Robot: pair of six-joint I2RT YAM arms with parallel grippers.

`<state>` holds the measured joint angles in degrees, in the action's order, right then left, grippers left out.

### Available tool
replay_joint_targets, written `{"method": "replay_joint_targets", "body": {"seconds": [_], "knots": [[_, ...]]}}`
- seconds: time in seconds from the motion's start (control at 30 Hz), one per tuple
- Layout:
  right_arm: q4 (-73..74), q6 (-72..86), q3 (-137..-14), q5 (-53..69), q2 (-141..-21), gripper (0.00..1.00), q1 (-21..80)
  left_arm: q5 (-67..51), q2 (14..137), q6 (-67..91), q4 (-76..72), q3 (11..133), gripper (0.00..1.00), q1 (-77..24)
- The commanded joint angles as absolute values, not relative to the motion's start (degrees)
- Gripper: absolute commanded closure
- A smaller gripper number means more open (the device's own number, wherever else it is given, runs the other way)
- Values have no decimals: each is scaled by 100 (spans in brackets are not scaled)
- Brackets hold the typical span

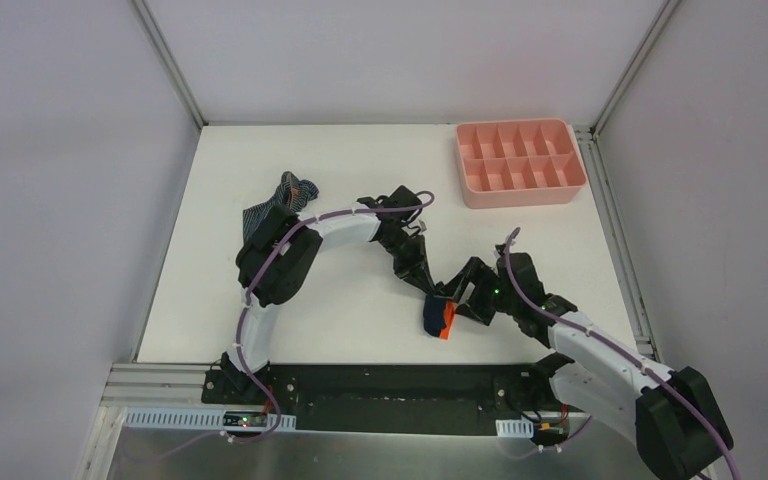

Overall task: Roll the underwear
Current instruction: Roll the underwear to the center of the board, then pick up the underwear from the center of the board.

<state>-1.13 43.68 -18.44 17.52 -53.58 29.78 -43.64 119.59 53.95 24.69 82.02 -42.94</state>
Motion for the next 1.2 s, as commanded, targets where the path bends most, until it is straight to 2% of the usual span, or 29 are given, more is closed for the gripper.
{"method": "replay_joint_targets", "body": {"seconds": [0.0, 0.2, 0.33, 0.63, 0.77, 1.0, 1.17], "knots": [[1087, 4225, -2143, 959, -5062, 19, 3140, -4157, 11930, 5374, 2689, 8168, 100, -4382], [1024, 4182, -2104, 1028, -5361, 15, 3191, -4160, 12000, 5427, 2689, 8259, 100, -4439], [263, 4243, -1852, 1372, -5510, 11, 3191, -4138, 12019, 5456, 2688, 8276, 100, -4459], [-516, 4386, -1787, 1617, -6054, 13, 3201, -4053, 12015, 5497, 2694, 8313, 100, -4476], [-641, 4432, -1803, 1648, -6067, 24, 3239, -4045, 12034, 5520, 2692, 8344, 100, -4489], [-575, 4409, -1805, 1595, -6062, 54, 3271, -4043, 12044, 5550, 2689, 8410, 100, -4492], [-520, 4457, -1803, 1461, -6000, 66, 3278, -4035, 12032, 5581, 2690, 8439, 100, -4496]]}}
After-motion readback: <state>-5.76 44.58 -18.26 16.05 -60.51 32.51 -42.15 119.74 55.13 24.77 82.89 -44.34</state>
